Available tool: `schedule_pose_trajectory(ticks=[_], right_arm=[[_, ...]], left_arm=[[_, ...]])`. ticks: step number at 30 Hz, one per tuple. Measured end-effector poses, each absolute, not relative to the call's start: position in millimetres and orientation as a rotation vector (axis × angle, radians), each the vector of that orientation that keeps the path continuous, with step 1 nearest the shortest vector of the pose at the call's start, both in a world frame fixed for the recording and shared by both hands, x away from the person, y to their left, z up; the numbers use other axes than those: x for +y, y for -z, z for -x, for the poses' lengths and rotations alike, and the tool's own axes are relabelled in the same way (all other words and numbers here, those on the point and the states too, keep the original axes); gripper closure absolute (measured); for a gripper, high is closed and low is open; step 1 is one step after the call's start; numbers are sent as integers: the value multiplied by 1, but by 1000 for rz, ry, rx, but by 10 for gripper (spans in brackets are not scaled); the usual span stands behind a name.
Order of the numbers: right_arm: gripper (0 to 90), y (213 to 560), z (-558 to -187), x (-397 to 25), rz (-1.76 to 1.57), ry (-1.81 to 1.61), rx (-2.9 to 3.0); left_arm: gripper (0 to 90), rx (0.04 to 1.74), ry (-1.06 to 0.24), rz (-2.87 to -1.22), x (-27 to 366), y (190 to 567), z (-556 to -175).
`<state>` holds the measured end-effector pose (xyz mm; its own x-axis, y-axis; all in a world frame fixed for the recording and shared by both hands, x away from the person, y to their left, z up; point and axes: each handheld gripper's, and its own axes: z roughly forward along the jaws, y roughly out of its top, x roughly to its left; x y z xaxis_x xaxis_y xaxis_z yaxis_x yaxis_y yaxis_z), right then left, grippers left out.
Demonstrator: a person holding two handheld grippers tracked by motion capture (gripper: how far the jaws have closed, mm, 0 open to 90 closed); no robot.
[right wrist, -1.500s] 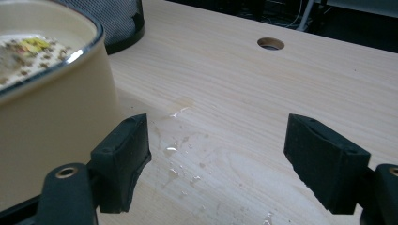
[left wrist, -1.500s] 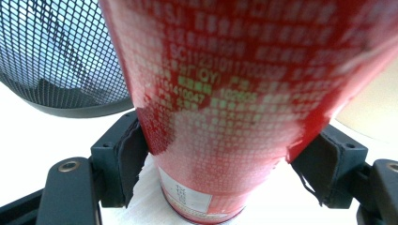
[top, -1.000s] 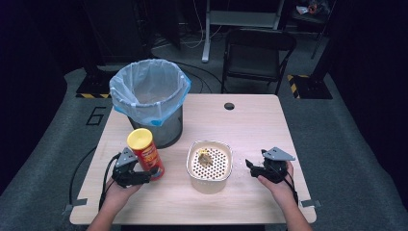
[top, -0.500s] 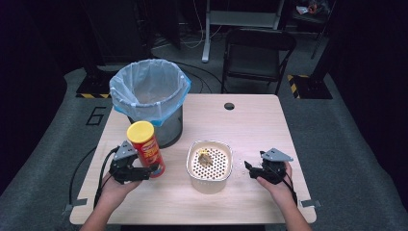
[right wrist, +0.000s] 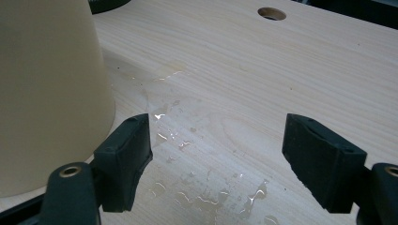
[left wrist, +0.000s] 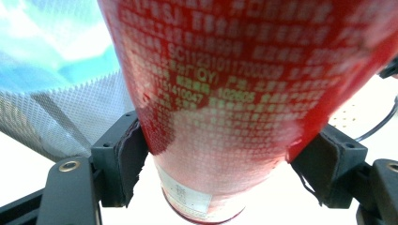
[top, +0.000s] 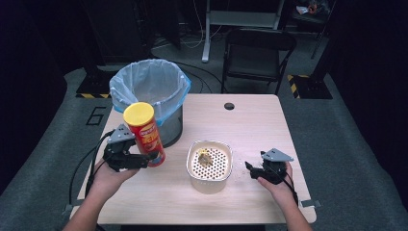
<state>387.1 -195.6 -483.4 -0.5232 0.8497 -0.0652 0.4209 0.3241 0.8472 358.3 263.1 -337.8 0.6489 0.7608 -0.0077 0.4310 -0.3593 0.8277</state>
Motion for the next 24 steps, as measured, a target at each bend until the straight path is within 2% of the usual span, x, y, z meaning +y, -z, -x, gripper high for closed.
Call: schedule_pose_trajectory(ticks=[24], right_arm=[[235, 484, -387, -197, -1116, -1097, 2091]], left_arm=[[237, 927, -513, -2011, 256, 264, -367]])
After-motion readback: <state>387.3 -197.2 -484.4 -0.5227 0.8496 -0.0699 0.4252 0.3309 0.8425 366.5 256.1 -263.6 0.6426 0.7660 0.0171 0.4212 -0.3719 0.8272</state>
